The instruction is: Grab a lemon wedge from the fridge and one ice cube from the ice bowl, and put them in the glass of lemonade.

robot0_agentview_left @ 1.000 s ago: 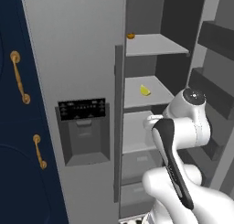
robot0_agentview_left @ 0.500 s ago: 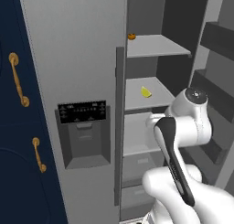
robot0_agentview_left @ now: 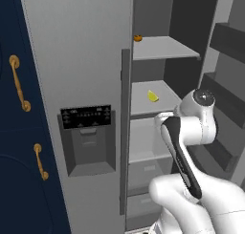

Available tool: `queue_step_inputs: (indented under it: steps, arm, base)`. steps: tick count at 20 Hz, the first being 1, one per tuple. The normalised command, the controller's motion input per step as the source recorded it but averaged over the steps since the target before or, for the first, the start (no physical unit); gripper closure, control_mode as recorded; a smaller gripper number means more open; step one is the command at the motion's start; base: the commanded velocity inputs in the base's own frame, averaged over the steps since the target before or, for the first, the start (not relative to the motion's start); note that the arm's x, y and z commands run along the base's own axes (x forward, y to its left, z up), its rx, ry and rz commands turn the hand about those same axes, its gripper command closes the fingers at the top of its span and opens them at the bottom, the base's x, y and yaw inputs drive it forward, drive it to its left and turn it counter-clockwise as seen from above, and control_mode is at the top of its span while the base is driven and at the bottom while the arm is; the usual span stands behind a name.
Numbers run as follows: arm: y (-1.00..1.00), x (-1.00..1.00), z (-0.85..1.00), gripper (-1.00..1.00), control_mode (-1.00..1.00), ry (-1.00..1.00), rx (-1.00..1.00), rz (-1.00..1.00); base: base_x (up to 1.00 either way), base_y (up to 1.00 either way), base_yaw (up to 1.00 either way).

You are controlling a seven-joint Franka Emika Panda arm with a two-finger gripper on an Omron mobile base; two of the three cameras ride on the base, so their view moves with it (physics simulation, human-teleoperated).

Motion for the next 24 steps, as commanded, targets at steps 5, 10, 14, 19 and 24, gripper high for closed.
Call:
queue_step_inputs:
  steps: [5, 10, 14, 19, 24]
  arm:
    - [-0.13, 0.55, 0.00, -1.00, -1.00, -0.01, -0.08, 0.02]
    - [-0.22, 0.49, 0.01, -1.00, -1.00, 0.00, -0.04, 0.05]
    - [-0.06, 0.46, 0.01, -1.00, -1.00, 0.02, 0.00, 0.09]
    - [-0.02, 0.58, 0.00, -1.00, -1.00, 0.01, 0.00, 0.07]
    - [-0.12, 0.62, 0.00, -1.00, -1.00, 0.02, 0.00, 0.01]
  base:
    - [0.00, 0.00, 0.00]
    - [0.00, 0.00, 0.00]
    - [0.00, 0.00, 0.00]
    - [0.00, 0.00, 0.00]
    - [0.00, 0.00, 0.00]
